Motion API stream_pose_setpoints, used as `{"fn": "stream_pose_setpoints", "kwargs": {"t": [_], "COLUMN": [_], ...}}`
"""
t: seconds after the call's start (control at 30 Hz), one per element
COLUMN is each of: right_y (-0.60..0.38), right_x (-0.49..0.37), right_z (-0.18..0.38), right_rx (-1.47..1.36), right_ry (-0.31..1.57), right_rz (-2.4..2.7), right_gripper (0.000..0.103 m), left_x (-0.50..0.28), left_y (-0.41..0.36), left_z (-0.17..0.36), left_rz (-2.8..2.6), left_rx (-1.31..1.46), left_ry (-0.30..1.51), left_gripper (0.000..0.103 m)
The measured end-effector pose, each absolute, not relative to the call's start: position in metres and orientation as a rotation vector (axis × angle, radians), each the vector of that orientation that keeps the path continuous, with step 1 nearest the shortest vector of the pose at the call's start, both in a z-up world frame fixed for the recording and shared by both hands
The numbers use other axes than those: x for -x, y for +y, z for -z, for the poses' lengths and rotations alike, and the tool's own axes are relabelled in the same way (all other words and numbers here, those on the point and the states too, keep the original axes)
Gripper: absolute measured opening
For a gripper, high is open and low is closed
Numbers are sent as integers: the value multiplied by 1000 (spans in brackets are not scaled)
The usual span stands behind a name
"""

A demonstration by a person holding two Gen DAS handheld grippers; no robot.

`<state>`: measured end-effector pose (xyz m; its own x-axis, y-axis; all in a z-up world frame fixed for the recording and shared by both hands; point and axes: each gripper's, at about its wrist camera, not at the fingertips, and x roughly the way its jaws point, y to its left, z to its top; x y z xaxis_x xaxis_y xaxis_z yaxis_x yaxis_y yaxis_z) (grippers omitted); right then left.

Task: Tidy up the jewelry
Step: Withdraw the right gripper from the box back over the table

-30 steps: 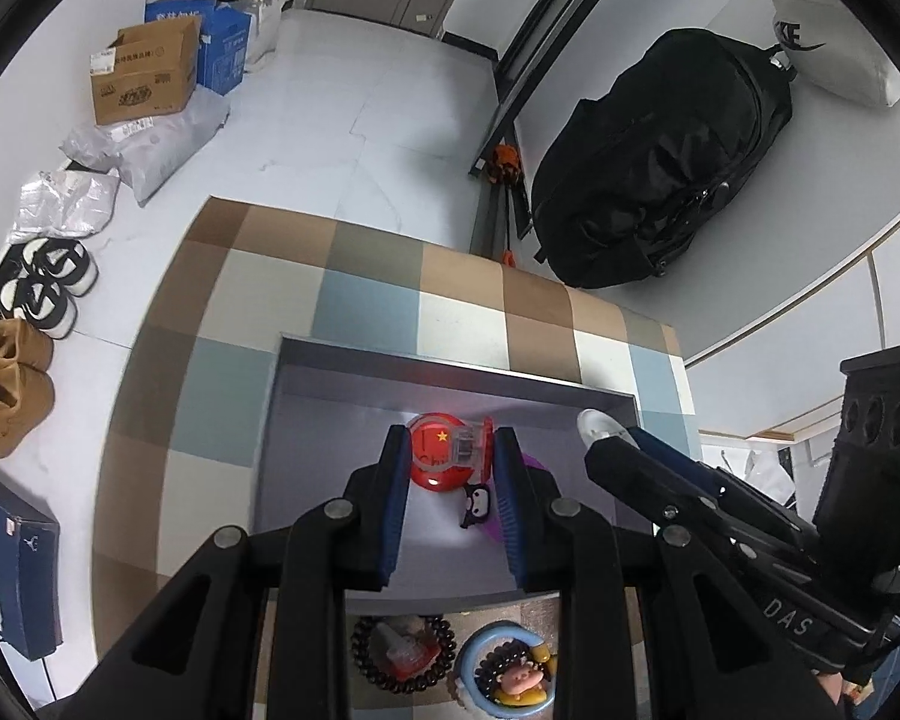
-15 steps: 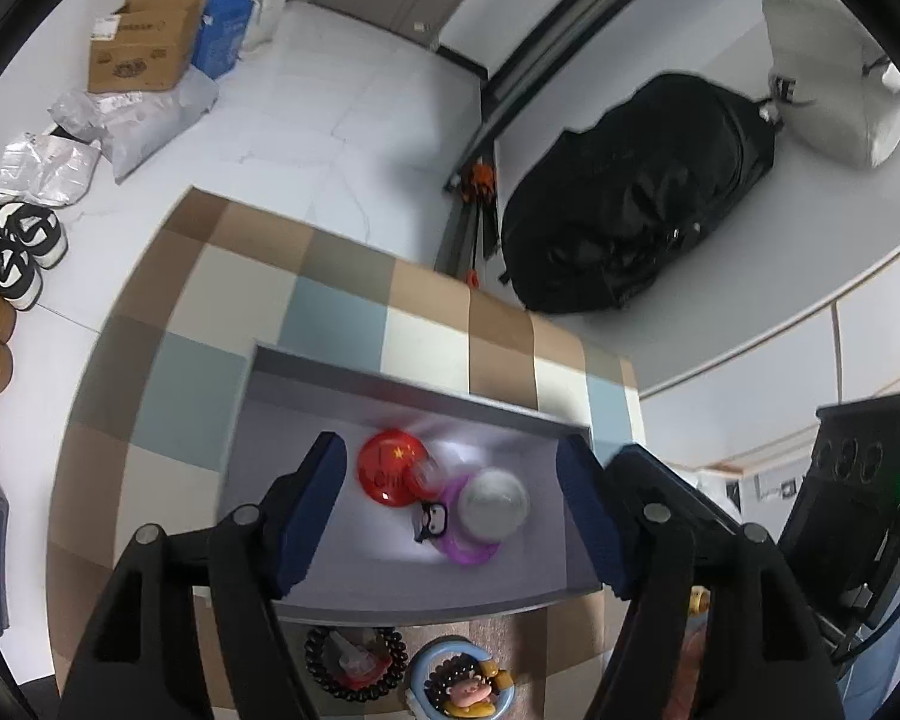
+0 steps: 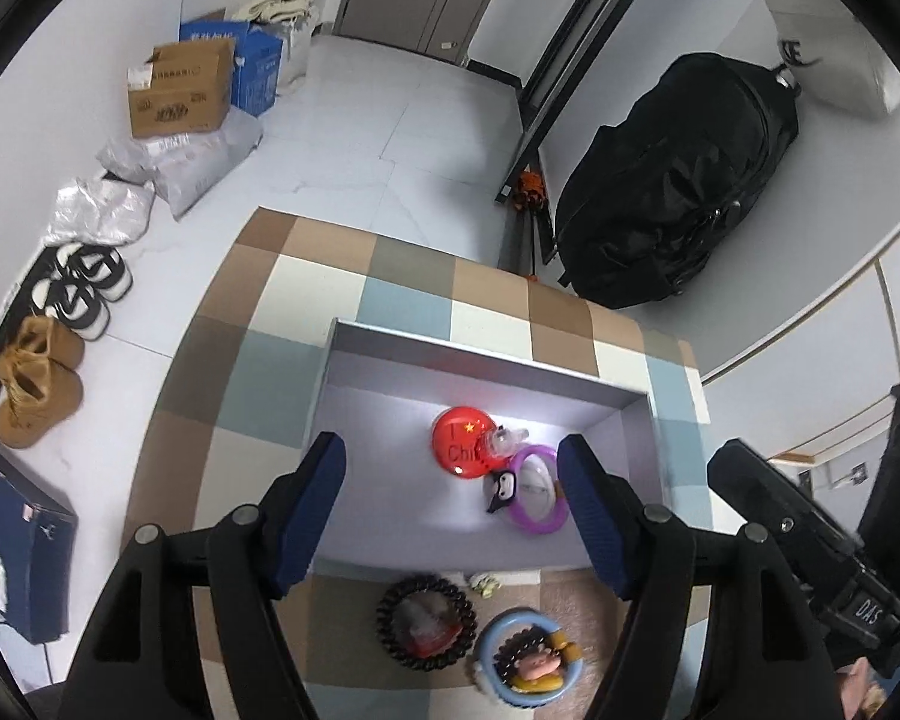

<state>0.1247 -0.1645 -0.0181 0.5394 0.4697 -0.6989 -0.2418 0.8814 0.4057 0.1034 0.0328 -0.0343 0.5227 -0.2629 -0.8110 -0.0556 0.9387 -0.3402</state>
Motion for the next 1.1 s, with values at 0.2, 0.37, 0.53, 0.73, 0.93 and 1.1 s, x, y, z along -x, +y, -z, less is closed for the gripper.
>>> {"fn": "stream_pose_setpoints", "kwargs": {"t": [0.2,0.37,0.53,0.73,0.93,1.1], "right_y": [-166,-173,-181,-194,-209,-218], "right_x": [-104,-88,-74,-59,-52,-51], "right_z": [11,9,15,19,20,27], "right_rx": [-210,-194,-183,-170,-201,-216], "right_ry": [863,844,867,887,897,930], "right_rz": [-416,-394,-364,-326,-285,-247], "right_gripper": [102,103,103,103,103,103], "left_x": [-83,-67,-52,-42,-34,-38], "left_y": [24,20,19,9,-12,-21], "left_z": [27,27,31,48,58,70], "left_rz": [124,171,223,303,362,358], "left_rx": [264,258,287,315,261,257], "left_ry": [964,940,941,1027,1105,1170], "left_gripper": [77,81,81,81,81,81]}}
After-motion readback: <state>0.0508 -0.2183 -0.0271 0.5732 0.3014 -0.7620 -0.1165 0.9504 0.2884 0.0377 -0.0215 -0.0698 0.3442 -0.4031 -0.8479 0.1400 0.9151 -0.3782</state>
